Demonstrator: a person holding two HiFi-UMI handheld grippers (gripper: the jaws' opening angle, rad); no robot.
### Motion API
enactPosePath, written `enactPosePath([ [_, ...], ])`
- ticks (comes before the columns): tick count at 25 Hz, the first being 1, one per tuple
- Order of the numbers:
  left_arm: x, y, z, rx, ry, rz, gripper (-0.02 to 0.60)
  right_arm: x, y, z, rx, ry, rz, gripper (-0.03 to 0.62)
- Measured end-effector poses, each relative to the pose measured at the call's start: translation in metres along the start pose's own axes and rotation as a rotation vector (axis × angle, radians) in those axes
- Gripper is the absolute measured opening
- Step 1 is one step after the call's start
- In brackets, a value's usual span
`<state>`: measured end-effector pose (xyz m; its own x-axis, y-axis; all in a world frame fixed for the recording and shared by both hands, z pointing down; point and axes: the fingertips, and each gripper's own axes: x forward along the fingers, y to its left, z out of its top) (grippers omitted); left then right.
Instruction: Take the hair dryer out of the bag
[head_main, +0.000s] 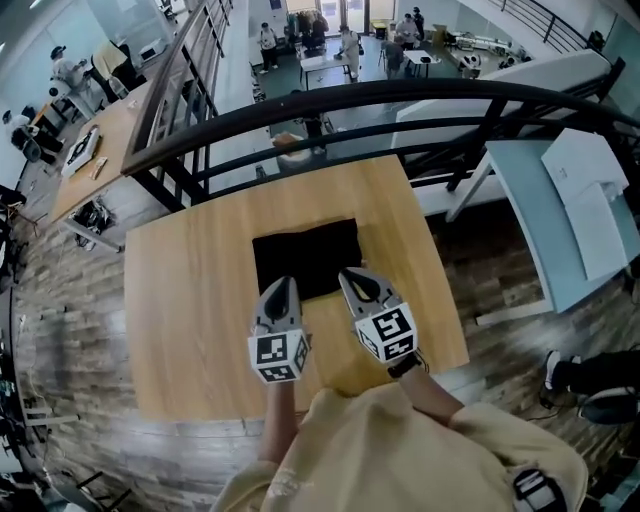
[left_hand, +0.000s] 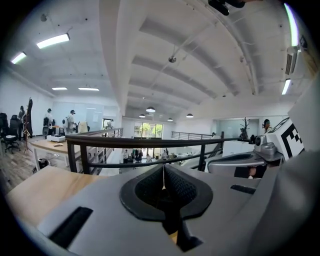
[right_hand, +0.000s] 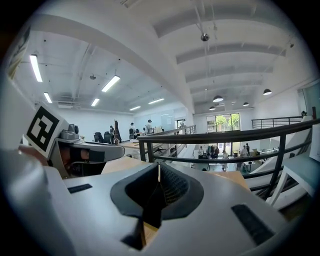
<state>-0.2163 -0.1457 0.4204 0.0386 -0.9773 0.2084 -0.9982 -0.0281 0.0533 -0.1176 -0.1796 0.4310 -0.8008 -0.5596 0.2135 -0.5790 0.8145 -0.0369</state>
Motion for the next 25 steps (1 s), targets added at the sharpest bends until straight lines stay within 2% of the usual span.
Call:
enactPosePath([
  [4,0.032,0.012,-0.024,-0.002,0.057,0.001,0.014,0.026,-0.017,-0.019,0.014,0.040,0.028,0.017],
  [14,0.126,0.017,-0.091,0.042,0.261,-0.046,0.018,0.074,-0.079,-0.070,0.050,0.138,-0.002,0.017],
  [17,0.145,0.019,-0.109,0.048,0.333,-0.056,0.099,0.080,-0.094,-0.078,0.065,0.145,-0.018,0.017],
  [21,0.161,0.016,-0.135,0.080,0.431,-0.102,0.168,0.085,-0.106,-0.089,0.086,0.156,-0.031,0.017],
  [25,0.163,0.014,-0.169,0.131,0.565,-0.155,0.198,0.086,-0.110,-0.096,0.099,0.157,-0.041,0.017],
])
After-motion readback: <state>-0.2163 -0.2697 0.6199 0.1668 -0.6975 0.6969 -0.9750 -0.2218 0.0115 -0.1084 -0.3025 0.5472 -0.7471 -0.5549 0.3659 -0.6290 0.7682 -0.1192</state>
